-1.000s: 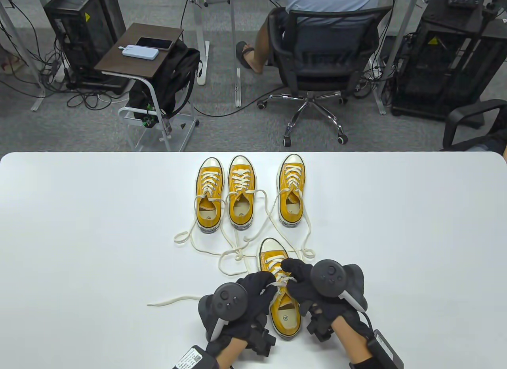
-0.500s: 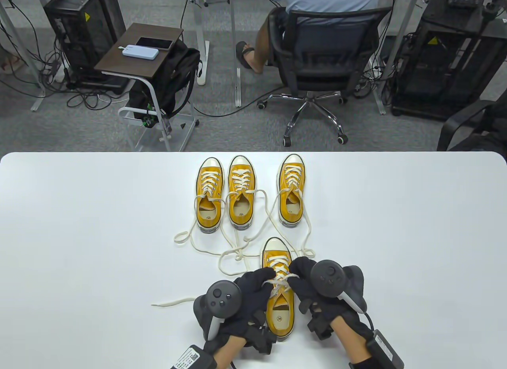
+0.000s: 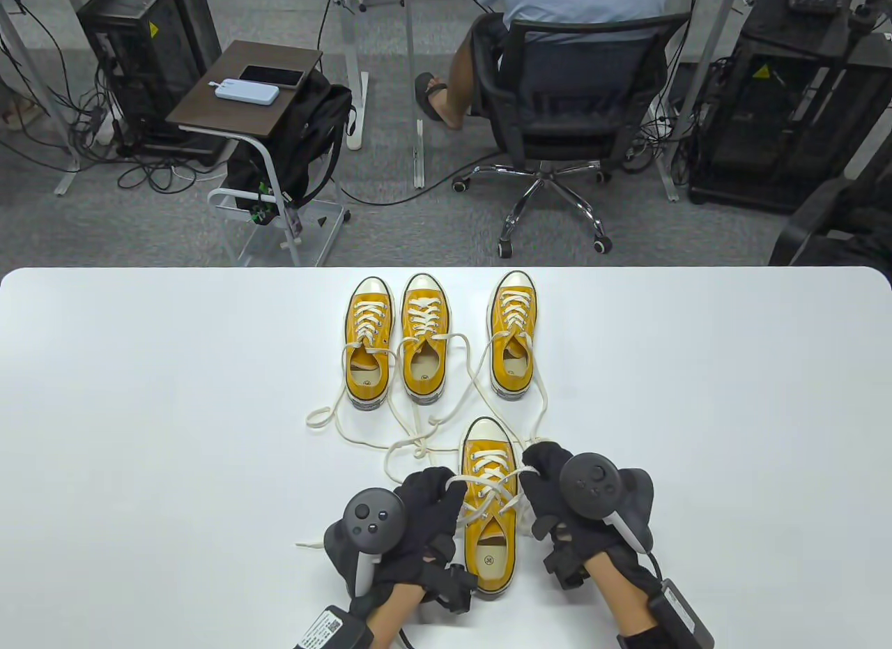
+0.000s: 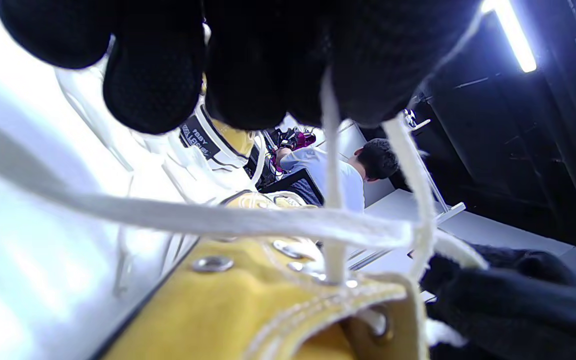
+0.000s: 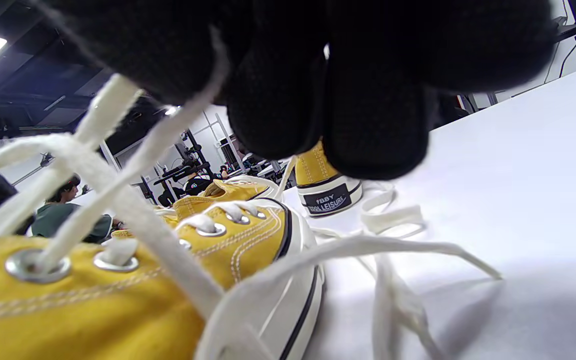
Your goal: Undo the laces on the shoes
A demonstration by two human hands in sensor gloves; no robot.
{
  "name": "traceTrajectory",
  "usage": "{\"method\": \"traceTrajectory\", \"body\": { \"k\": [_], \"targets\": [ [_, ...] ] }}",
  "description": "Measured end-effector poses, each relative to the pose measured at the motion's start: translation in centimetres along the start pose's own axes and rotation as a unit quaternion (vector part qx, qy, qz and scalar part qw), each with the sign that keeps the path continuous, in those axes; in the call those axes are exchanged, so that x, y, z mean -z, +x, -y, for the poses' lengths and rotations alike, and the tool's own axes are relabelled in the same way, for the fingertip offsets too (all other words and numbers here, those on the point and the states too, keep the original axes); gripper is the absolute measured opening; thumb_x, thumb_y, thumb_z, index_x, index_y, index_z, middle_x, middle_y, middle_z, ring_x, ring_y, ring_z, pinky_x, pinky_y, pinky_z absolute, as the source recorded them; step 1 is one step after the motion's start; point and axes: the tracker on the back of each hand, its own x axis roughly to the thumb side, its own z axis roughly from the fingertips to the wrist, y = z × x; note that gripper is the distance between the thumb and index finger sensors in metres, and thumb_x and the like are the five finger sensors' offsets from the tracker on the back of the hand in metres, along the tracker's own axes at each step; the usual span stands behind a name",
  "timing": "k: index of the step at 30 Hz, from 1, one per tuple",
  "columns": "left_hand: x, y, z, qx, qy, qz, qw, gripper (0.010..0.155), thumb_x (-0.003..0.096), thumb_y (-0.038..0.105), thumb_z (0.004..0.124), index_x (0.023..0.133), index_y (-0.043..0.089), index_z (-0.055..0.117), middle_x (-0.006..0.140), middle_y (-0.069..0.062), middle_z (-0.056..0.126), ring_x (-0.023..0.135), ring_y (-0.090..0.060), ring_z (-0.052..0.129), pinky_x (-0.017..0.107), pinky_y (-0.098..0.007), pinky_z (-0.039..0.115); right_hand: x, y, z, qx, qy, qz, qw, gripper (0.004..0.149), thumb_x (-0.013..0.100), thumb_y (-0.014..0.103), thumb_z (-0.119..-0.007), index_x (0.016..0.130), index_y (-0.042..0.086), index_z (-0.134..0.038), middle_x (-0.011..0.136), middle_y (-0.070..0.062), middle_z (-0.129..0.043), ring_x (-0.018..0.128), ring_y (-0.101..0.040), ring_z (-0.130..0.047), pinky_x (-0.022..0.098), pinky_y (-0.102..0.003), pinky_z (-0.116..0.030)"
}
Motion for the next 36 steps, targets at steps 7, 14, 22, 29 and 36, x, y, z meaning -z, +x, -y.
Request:
{"method": "traceTrajectory", "body": {
  "k": [7, 14, 22, 29, 36],
  "targets": [
    [0.3, -0.2, -0.3, -0.022, 0.003, 0.005, 1.0, 0.041, 0.0462, 0.042, 0.08, 0.086, 0.03, 0.079, 0.085, -0.003, 0.087, 0.066, -0.032, 0.094, 0.05, -0.052, 0.08, 0.2, -0.8, 0.5, 0.002, -0.011, -0.015, 1.0, 0.04, 0.042, 0.041, -0.087, 0.077, 0.023, -0.08, 0.062, -0.008, -0.099, 0.044, -0.036, -0.102, 0.031, -0.05, -0.083],
    [0.5, -0.6, -1.0, -0.031, 0.02, -0.016, 0.999, 0.036, 0.0467, 0.054, 0.075, 0.072, 0.032, 0.09, 0.076, -0.003, 0.094, 0.062, -0.033, 0.096, 0.048, -0.053, 0.08, 0.3, -1.7, 1.0, 0.02, -0.022, -0.038, 0.999, 0.038, 0.044, 0.044, -0.083, 0.075, 0.023, -0.08, 0.063, -0.01, -0.098, 0.043, -0.037, -0.102, 0.028, -0.048, -0.084],
    [0.8, -0.9, -1.7, -0.06, 0.033, -0.02, 0.997, 0.042, 0.0473, 0.038, 0.078, 0.088, 0.029, 0.076, 0.089, -0.005, 0.083, 0.068, -0.032, 0.092, 0.05, -0.051, 0.08, 0.6, -2.5, 1.7, 0.026, -0.027, -0.062, 0.997, 0.04, 0.043, 0.039, -0.086, 0.079, 0.022, -0.079, 0.061, -0.009, -0.099, 0.04, -0.035, -0.102, 0.022, -0.044, -0.085],
    [1.0, -1.6, -2.5, -0.057, 0.052, -0.047, 0.996, 0.036, 0.0474, 0.052, 0.076, 0.074, 0.031, 0.089, 0.079, -0.004, 0.093, 0.063, -0.035, 0.096, 0.047, -0.052, 0.081, 0.5, -3.7, 2.2, 0.053, -0.044, -0.103, 0.992, 0.037, 0.043, 0.045, -0.084, 0.073, 0.023, -0.081, 0.061, -0.01, -0.099, 0.038, -0.036, -0.102, 0.021, -0.044, -0.085],
    [1.4, -2.4, -2.7, -0.083, 0.057, -0.062, 0.993, 0.041, 0.0488, 0.038, 0.074, 0.089, 0.029, 0.076, 0.091, -0.006, 0.082, 0.07, -0.034, 0.091, 0.051, -0.051, 0.079, 0.7, -4.3, 2.5, 0.063, -0.035, -0.118, 0.99, 0.039, 0.045, 0.035, -0.084, 0.081, 0.02, -0.079, 0.064, -0.011, -0.098, 0.04, -0.036, -0.102, 0.023, -0.045, -0.084]
  ]
}}
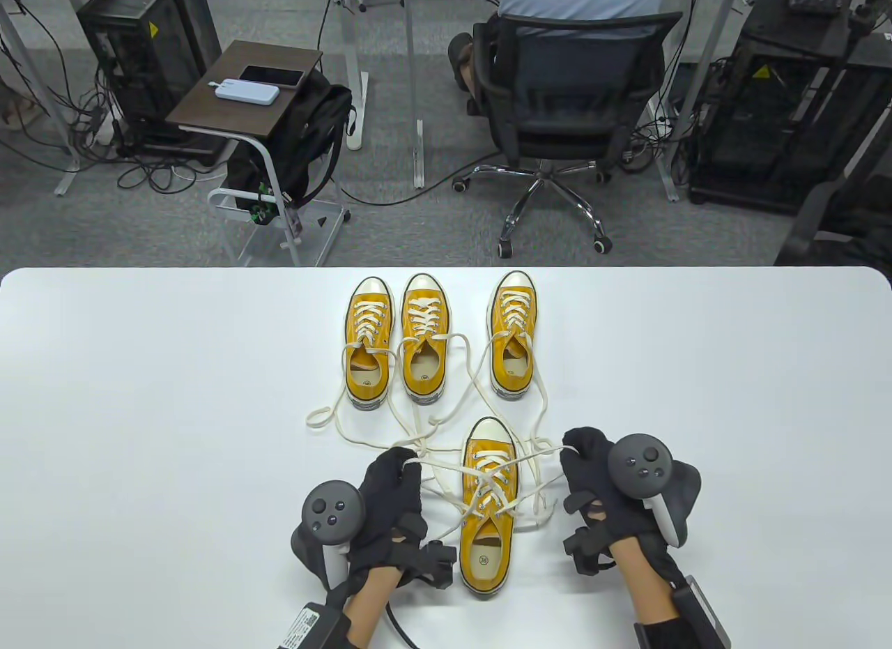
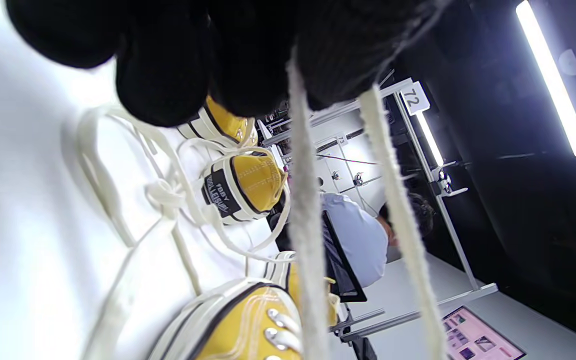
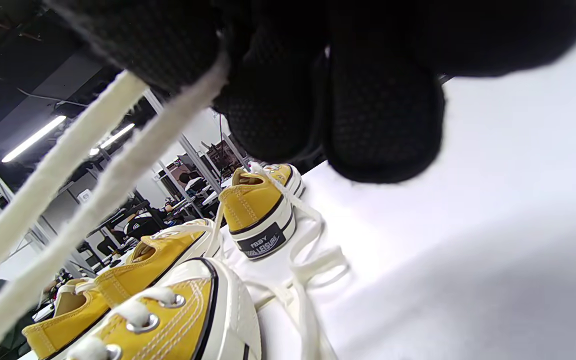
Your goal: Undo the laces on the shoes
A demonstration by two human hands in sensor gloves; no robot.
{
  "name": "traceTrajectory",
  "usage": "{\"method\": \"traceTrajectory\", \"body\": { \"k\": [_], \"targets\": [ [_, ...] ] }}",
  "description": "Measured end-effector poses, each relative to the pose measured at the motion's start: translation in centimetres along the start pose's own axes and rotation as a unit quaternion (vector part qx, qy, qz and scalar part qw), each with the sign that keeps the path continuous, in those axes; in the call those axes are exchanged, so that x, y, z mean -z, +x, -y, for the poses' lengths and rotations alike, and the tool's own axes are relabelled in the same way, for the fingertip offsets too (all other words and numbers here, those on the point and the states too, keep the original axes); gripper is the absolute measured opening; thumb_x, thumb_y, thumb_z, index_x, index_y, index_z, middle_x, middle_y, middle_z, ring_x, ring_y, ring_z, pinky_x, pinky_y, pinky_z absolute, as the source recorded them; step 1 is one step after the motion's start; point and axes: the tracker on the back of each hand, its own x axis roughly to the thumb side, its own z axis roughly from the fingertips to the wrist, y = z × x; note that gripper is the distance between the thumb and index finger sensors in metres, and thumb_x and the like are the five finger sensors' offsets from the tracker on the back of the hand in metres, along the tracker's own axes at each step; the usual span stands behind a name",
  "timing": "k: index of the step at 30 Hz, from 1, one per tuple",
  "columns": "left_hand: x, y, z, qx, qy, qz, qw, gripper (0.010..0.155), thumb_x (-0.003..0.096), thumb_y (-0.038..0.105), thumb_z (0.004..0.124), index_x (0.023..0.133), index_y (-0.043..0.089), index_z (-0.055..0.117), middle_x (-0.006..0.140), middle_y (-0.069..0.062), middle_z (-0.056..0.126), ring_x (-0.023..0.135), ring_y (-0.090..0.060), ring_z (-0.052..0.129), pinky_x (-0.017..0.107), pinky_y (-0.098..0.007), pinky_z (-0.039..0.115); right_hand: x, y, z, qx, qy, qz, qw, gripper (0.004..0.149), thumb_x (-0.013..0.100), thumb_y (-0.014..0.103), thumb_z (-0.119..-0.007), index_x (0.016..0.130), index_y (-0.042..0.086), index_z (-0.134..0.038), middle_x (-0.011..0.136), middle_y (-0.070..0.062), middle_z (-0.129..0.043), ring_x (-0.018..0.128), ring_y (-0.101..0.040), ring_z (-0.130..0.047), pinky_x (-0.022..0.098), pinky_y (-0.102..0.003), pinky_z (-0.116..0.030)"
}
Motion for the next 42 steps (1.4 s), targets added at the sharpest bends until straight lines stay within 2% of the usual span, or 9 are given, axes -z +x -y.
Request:
{"method": "traceTrajectory", "body": {
  "k": [4, 9, 12, 15, 17, 20, 26, 32, 42],
  "targets": [
    [0.2, -0.3, -0.4, -0.011, 0.008, -0.01, 1.0, 0.042, 0.0474, 0.044, 0.077, 0.086, 0.029, 0.076, 0.088, -0.005, 0.083, 0.07, -0.034, 0.092, 0.05, -0.051, 0.08, 0.1, -0.3, 0.3, 0.003, -0.008, -0.013, 1.0, 0.04, 0.044, 0.039, -0.085, 0.079, 0.02, -0.079, 0.063, -0.011, -0.099, 0.038, -0.036, -0.102, 0.022, -0.044, -0.085],
    [0.3, -0.6, -1.2, -0.016, 0.02, -0.022, 0.999, 0.037, 0.0475, 0.054, 0.074, 0.071, 0.03, 0.09, 0.08, -0.005, 0.093, 0.065, -0.035, 0.095, 0.048, -0.052, 0.081, 0.2, -1.0, 0.8, 0.012, -0.018, -0.028, 0.999, 0.039, 0.044, 0.044, -0.083, 0.076, 0.022, -0.079, 0.063, -0.011, -0.098, 0.038, -0.035, -0.102, 0.021, -0.044, -0.085],
    [0.4, -0.7, -1.5, -0.019, 0.024, -0.024, 0.999, 0.037, 0.0483, 0.051, 0.073, 0.075, 0.03, 0.088, 0.083, -0.005, 0.091, 0.066, -0.035, 0.095, 0.048, -0.052, 0.081, 0.4, -1.3, 1.0, 0.014, -0.026, -0.035, 0.999, 0.039, 0.045, 0.04, -0.083, 0.079, 0.021, -0.078, 0.064, -0.012, -0.098, 0.038, -0.036, -0.102, 0.021, -0.044, -0.084],
    [0.6, -0.9, -1.6, -0.042, 0.025, -0.022, 0.999, 0.04, 0.049, 0.042, 0.073, 0.087, 0.029, 0.079, 0.092, -0.007, 0.083, 0.071, -0.035, 0.091, 0.05, -0.051, 0.079, 0.5, -1.7, 1.2, 0.02, -0.03, -0.043, 0.998, 0.04, 0.046, 0.038, -0.082, 0.081, 0.02, -0.078, 0.064, -0.012, -0.098, 0.038, -0.036, -0.102, 0.021, -0.044, -0.084],
    [0.7, -1.0, -1.8, -0.048, 0.03, -0.029, 0.998, 0.041, 0.0491, 0.039, 0.073, 0.089, 0.028, 0.076, 0.094, -0.008, 0.08, 0.073, -0.035, 0.09, 0.051, -0.051, 0.079, 0.6, -2.0, 1.5, 0.023, -0.033, -0.049, 0.998, 0.039, 0.046, 0.038, -0.082, 0.081, 0.02, -0.078, 0.064, -0.011, -0.098, 0.038, -0.035, -0.102, 0.021, -0.044, -0.084],
    [0.8, -1.2, -2.1, -0.057, 0.037, -0.034, 0.997, 0.042, 0.0485, 0.043, 0.074, 0.088, 0.028, 0.076, 0.093, -0.007, 0.08, 0.073, -0.035, 0.089, 0.051, -0.051, 0.079, 0.7, -2.4, 1.7, 0.026, -0.037, -0.057, 0.997, 0.039, 0.046, 0.038, -0.082, 0.081, 0.02, -0.079, 0.062, -0.011, -0.099, 0.037, -0.035, -0.102, 0.021, -0.044, -0.084],
    [1.0, -1.7, -3.0, -0.054, 0.055, -0.051, 0.996, 0.038, 0.048, 0.053, 0.073, 0.072, 0.029, 0.089, 0.084, -0.006, 0.09, 0.067, -0.036, 0.094, 0.048, -0.052, 0.08, 0.9, -3.2, 2.2, 0.043, -0.046, -0.075, 0.995, 0.04, 0.046, 0.04, -0.081, 0.081, 0.02, -0.079, 0.063, -0.012, -0.098, 0.037, -0.035, -0.102, 0.021, -0.044, -0.084],
    [1.3, -2.0, -3.4, -0.08, 0.063, -0.06, 0.993, 0.041, 0.0493, 0.04, 0.072, 0.089, 0.027, 0.075, 0.095, -0.008, 0.078, 0.074, -0.035, 0.089, 0.051, -0.051, 0.079, 1.1, -4.2, 2.8, 0.076, -0.048, -0.097, 0.991, 0.039, 0.047, 0.039, -0.079, 0.081, 0.02, -0.077, 0.069, -0.014, -0.096, 0.039, -0.036, -0.102, 0.023, -0.044, -0.084],
    [1.5, -2.7, -4.8, -0.069, 0.095, -0.079, 0.99, 0.04, 0.0493, 0.048, 0.071, 0.083, 0.028, 0.079, 0.092, -0.009, 0.081, 0.071, -0.038, 0.09, 0.05, -0.052, 0.079, 1.1, -6.2, 4.1, 0.111, -0.076, -0.142, 0.981, 0.04, 0.048, 0.039, -0.077, 0.082, 0.019, -0.073, 0.075, -0.017, -0.093, 0.041, -0.037, -0.101, 0.024, -0.045, -0.084]
  ]
}}
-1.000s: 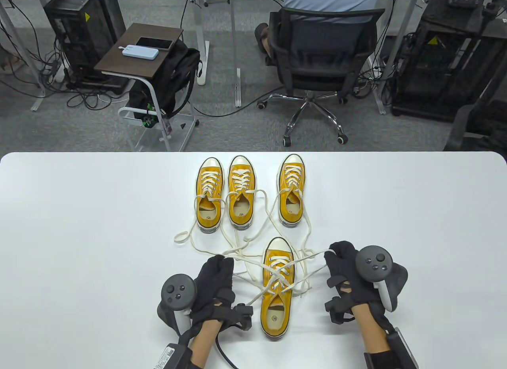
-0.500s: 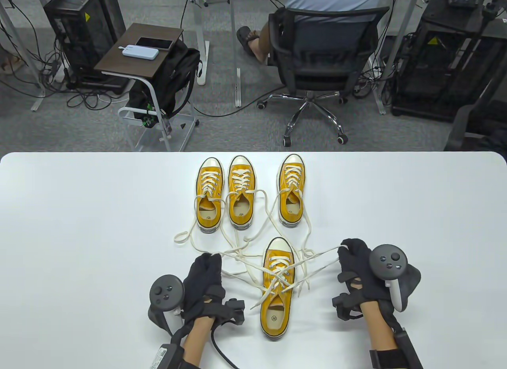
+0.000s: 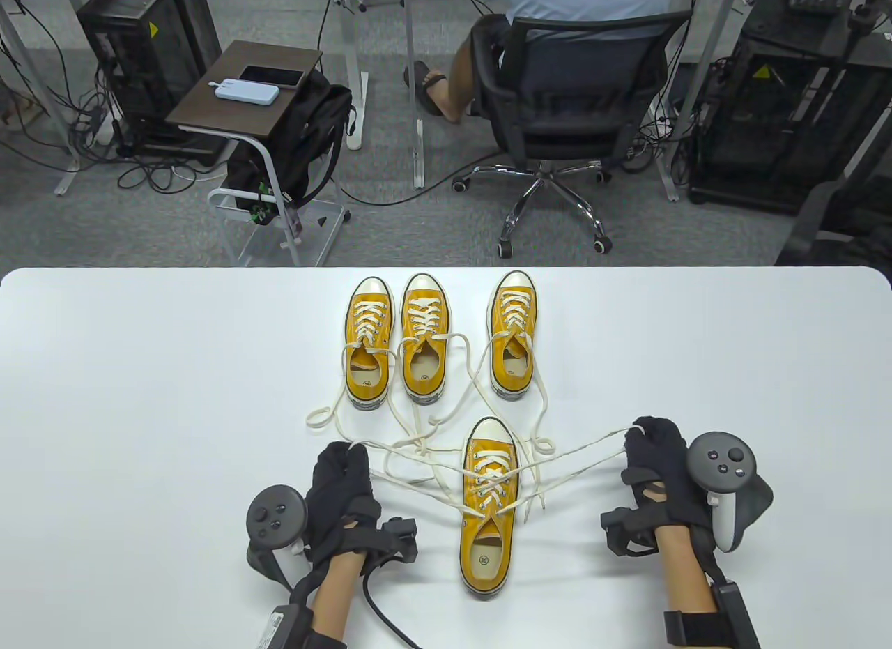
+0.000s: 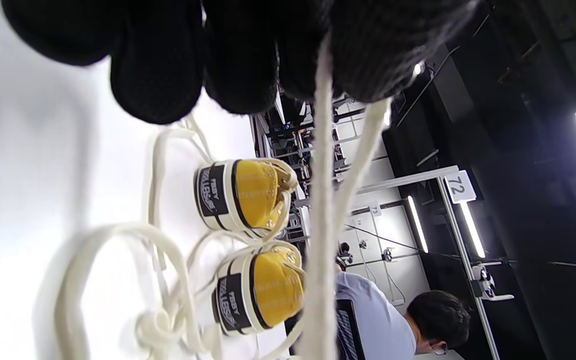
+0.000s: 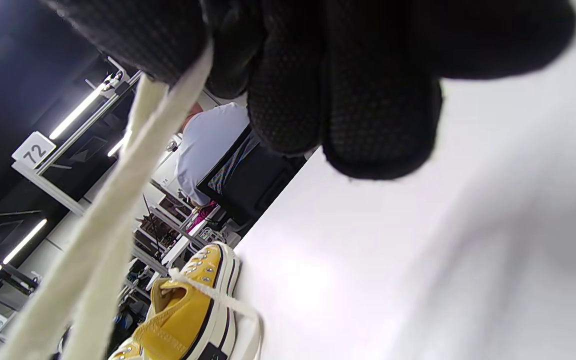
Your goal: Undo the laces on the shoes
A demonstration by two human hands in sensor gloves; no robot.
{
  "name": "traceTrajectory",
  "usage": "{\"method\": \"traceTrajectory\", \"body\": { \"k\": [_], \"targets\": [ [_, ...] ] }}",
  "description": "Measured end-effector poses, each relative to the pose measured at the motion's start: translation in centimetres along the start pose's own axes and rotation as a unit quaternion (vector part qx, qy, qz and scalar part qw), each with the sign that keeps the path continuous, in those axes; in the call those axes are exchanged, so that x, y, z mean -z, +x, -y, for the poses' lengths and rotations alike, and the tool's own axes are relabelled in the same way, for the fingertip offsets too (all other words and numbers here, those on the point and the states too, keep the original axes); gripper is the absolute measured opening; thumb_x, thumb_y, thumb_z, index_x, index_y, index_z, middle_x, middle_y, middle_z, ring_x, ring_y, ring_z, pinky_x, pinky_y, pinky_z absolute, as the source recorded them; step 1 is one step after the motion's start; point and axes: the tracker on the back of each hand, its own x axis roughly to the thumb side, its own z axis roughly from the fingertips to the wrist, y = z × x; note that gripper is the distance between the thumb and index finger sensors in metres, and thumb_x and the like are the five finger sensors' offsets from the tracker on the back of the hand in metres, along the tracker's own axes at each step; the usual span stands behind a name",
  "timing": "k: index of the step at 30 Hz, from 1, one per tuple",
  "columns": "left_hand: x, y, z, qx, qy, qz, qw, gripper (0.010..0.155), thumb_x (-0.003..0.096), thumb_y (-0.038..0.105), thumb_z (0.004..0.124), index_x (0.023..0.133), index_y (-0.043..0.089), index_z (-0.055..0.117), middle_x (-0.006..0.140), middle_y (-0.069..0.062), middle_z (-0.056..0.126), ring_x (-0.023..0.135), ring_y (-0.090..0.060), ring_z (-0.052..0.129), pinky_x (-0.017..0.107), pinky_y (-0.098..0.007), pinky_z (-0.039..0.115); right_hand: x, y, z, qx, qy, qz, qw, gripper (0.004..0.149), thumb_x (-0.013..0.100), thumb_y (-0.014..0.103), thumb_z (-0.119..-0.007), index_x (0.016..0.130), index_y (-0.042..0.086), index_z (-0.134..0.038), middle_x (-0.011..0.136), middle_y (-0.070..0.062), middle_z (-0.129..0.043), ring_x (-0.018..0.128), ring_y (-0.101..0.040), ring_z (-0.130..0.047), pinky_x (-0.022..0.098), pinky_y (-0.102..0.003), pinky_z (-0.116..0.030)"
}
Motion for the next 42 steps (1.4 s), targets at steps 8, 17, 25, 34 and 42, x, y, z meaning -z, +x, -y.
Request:
{"method": "traceTrajectory", "body": {
  "k": [8, 17, 25, 34, 42],
  "targets": [
    [0.5, 0.0, -0.9, 0.076, 0.016, 0.006, 0.997, 0.039, 0.05, 0.04, 0.073, 0.085, 0.027, 0.086, 0.092, -0.013, 0.083, 0.07, -0.041, 0.09, 0.049, -0.055, 0.077, 0.5, -1.1, 1.4, 0.029, -0.014, -0.024, 0.999, 0.041, 0.048, 0.042, -0.077, 0.082, 0.019, -0.074, 0.075, -0.017, -0.093, 0.041, -0.036, -0.101, 0.024, -0.045, -0.084],
    [0.7, 0.9, 1.1, 0.265, -0.092, 0.036, 0.959, 0.052, 0.051, 0.029, 0.069, 0.103, 0.028, 0.074, 0.102, -0.014, 0.074, 0.084, -0.044, 0.078, 0.058, -0.057, 0.07, -0.3, 0.5, -2.3, -0.088, 0.089, 0.022, 0.992, 0.039, 0.042, 0.034, -0.089, 0.077, 0.016, -0.09, 0.053, -0.011, -0.103, 0.03, -0.034, -0.102, 0.018, -0.045, -0.084],
    [1.1, 1.1, 0.1, 0.311, -0.137, -0.04, 0.94, 0.061, 0.0514, 0.027, 0.066, 0.111, 0.019, 0.056, 0.111, -0.02, 0.053, 0.093, -0.048, 0.064, 0.063, -0.059, 0.062, -1.3, 1.4, -5.2, -0.213, 0.143, 0.034, 0.966, 0.048, 0.047, 0.024, -0.08, 0.092, 0.007, -0.077, 0.074, -0.019, -0.095, 0.042, -0.038, -0.099, 0.026, -0.048, -0.082],
    [1.8, 1.6, -3.0, 0.211, -0.13, -0.075, 0.966, 0.064, 0.0526, 0.044, 0.068, 0.111, 0.018, 0.062, 0.111, -0.023, 0.054, 0.092, -0.052, 0.062, 0.063, -0.062, 0.061, -1.8, 2.4, -4.0, -0.162, 0.137, 0.047, 0.976, 0.053, 0.048, 0.034, -0.078, 0.093, 0.008, -0.075, 0.077, -0.023, -0.093, 0.046, -0.041, -0.098, 0.028, -0.05, -0.082],
    [2.0, 1.3, -2.6, 0.221, -0.151, -0.081, 0.96, 0.063, 0.0525, 0.046, 0.068, 0.11, 0.019, 0.065, 0.111, -0.025, 0.055, 0.092, -0.053, 0.061, 0.064, -0.062, 0.06, -4.9, 5.5, -5.6, -0.189, 0.198, 0.117, 0.955, 0.066, 0.047, 0.046, -0.077, 0.099, 0.006, -0.067, 0.077, -0.025, -0.092, 0.046, -0.044, -0.098, 0.029, -0.052, -0.081]
  ]
}}
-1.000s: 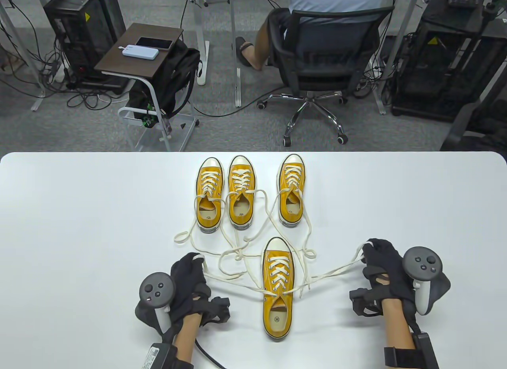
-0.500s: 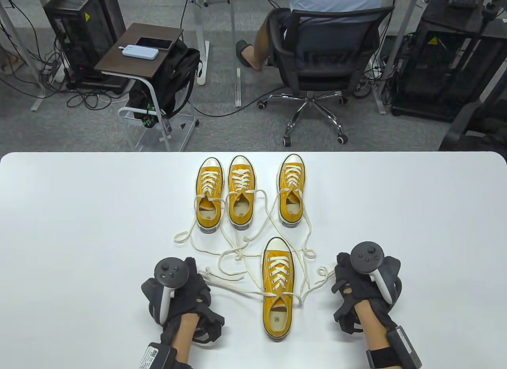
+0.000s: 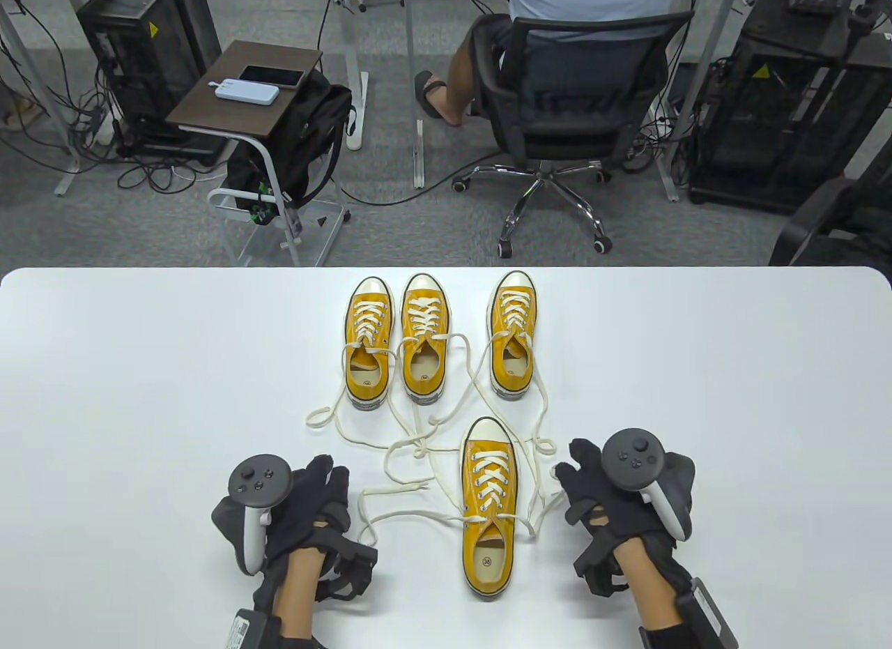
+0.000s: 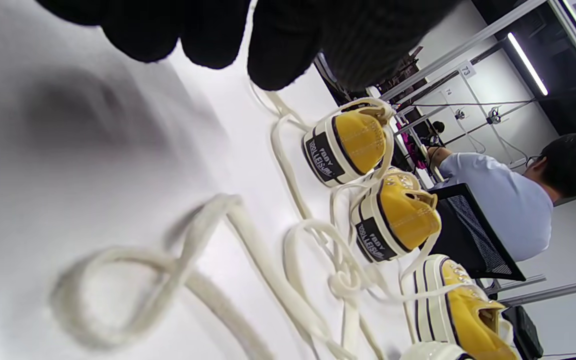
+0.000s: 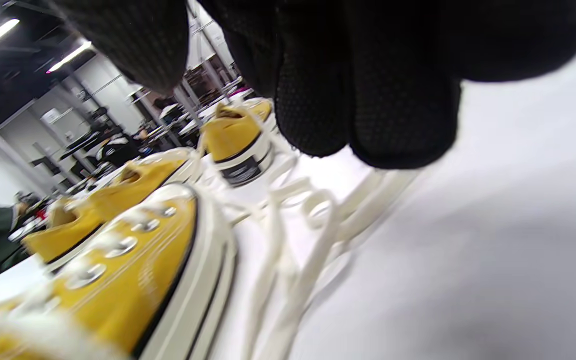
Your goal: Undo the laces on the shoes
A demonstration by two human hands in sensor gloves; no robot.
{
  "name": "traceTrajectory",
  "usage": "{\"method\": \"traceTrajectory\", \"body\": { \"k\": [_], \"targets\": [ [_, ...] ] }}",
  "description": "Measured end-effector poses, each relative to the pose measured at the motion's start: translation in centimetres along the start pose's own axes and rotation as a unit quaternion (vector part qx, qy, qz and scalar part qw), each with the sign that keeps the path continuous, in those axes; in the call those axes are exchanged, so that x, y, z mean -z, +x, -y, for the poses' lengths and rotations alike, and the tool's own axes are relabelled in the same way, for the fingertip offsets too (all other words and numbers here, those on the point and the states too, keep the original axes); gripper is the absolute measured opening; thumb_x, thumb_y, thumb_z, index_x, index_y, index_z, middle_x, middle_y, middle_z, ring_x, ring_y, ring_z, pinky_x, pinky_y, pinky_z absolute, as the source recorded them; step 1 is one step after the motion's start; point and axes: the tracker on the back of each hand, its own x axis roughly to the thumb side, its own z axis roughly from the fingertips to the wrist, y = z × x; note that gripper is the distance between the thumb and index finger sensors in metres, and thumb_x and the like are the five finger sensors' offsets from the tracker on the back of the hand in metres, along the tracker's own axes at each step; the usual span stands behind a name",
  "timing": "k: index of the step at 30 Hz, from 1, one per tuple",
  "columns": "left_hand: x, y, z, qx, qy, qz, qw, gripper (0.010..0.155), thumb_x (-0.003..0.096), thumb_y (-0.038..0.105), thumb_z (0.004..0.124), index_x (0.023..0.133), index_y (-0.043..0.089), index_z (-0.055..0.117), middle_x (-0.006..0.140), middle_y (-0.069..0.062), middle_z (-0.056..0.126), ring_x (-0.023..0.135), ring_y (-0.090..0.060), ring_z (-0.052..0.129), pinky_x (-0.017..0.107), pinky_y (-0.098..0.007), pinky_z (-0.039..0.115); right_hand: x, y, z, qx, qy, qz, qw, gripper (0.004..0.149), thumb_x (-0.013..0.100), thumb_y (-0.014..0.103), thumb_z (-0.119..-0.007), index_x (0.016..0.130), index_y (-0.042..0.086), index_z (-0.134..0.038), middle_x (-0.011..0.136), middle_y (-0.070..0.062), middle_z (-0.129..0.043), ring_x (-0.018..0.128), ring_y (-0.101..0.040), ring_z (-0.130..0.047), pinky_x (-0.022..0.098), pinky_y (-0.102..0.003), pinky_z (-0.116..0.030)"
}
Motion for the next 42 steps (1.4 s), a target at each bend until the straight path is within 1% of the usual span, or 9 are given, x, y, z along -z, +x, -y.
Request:
{"method": "traceTrajectory", "body": {
  "k": [8, 14, 17, 22, 25, 28, 34, 36, 42],
  "targets": [
    [0.0, 0.1, 0.1, 0.007, -0.001, 0.004, 1.0, 0.064, 0.0524, 0.046, 0.068, 0.11, 0.019, 0.066, 0.11, -0.024, 0.055, 0.092, -0.053, 0.061, 0.064, -0.062, 0.06, -2.2, 4.5, -3.3, -0.092, 0.097, 0.07, 0.989, 0.085, 0.044, 0.054, -0.078, 0.103, -0.003, -0.052, 0.081, -0.028, -0.089, 0.048, -0.045, -0.097, 0.03, -0.052, -0.081],
    [-0.1, 0.3, 0.2, 0.015, -0.006, 0.012, 1.0, 0.064, 0.0525, 0.047, 0.068, 0.11, 0.019, 0.066, 0.11, -0.024, 0.055, 0.092, -0.053, 0.061, 0.064, -0.062, 0.06, -2.5, 5.5, -6.8, -0.166, 0.158, 0.07, 0.971, 0.097, 0.043, 0.055, -0.08, 0.102, -0.009, -0.038, 0.082, -0.029, -0.086, 0.048, -0.045, -0.096, 0.03, -0.052, -0.081],
    [-0.1, 0.3, 0.3, 0.015, -0.008, 0.014, 1.0, 0.064, 0.0525, 0.047, 0.068, 0.11, 0.019, 0.066, 0.11, -0.024, 0.056, 0.092, -0.053, 0.061, 0.064, -0.062, 0.06, -2.6, 5.5, -7.9, -0.191, 0.168, 0.063, 0.965, 0.098, 0.043, 0.053, -0.08, 0.101, -0.011, -0.034, 0.078, -0.028, -0.088, 0.044, -0.043, -0.098, 0.027, -0.051, -0.082],
    [0.0, 0.6, 0.5, 0.021, -0.011, 0.021, 1.0, 0.064, 0.0524, 0.047, 0.068, 0.11, 0.019, 0.066, 0.11, -0.024, 0.056, 0.092, -0.053, 0.062, 0.064, -0.062, 0.06, -2.7, 5.7, -8.2, -0.186, 0.13, 0.058, 0.972, 0.086, 0.046, 0.046, -0.08, 0.097, -0.013, -0.042, 0.05, -0.013, -0.101, 0.023, -0.031, -0.103, 0.012, -0.042, -0.085],
    [0.0, 0.4, 0.6, 0.026, -0.015, 0.017, 0.999, 0.063, 0.0525, 0.047, 0.068, 0.11, 0.019, 0.066, 0.11, -0.025, 0.056, 0.092, -0.053, 0.062, 0.064, -0.062, 0.06, -2.8, 5.7, -8.1, -0.185, 0.103, 0.065, 0.975, 0.076, 0.048, 0.038, -0.08, 0.095, -0.013, -0.049, 0.04, -0.01, -0.102, 0.014, -0.027, -0.103, 0.006, -0.038, -0.084],
    [0.0, 0.4, 0.6, 0.025, -0.014, 0.016, 0.999, 0.064, 0.0525, 0.047, 0.068, 0.11, 0.019, 0.066, 0.11, -0.024, 0.056, 0.092, -0.053, 0.061, 0.064, -0.062, 0.06, -2.9, 5.7, -7.9, -0.176, 0.076, 0.072, 0.979, 0.067, 0.048, 0.032, -0.079, 0.093, -0.012, -0.054, 0.036, -0.01, -0.102, 0.01, -0.024, -0.103, 0.004, -0.036, -0.084],
    [0.2, 0.3, 0.5, 0.022, -0.013, 0.01, 1.0, 0.064, 0.0524, 0.047, 0.068, 0.11, 0.019, 0.066, 0.11, -0.025, 0.056, 0.092, -0.053, 0.061, 0.064, -0.062, 0.06, -3.0, 5.7, -6.3, -0.12, 0.054, 0.085, 0.988, 0.06, 0.048, 0.03, -0.079, 0.093, -0.007, -0.062, 0.032, -0.012, -0.101, 0.009, -0.024, -0.101, 0.003, -0.036, -0.083],
    [0.2, 0.3, 0.5, 0.023, -0.013, 0.006, 1.0, 0.064, 0.0525, 0.047, 0.068, 0.11, 0.019, 0.066, 0.11, -0.025, 0.056, 0.092, -0.053, 0.061, 0.064, -0.062, 0.06, -3.1, 5.9, -5.4, -0.099, 0.042, 0.091, 0.99, 0.06, 0.048, 0.03, -0.08, 0.093, -0.006, -0.063, 0.032, -0.012, -0.101, 0.009, -0.025, -0.101, 0.003, -0.036, -0.083],
    [0.1, 0.5, 0.3, 0.021, -0.01, 0.012, 1.0, 0.064, 0.0524, 0.047, 0.068, 0.11, 0.019, 0.066, 0.11, -0.025, 0.056, 0.092, -0.053, 0.061, 0.064, -0.062, 0.06, -2.2, 5.5, -0.8, -0.053, -0.047, 0.09, 0.993, 0.058, 0.048, 0.03, -0.081, 0.093, -0.003, -0.067, 0.031, -0.013, -0.101, 0.009, -0.026, -0.1, 0.003, -0.037, -0.082]
  ]
}}
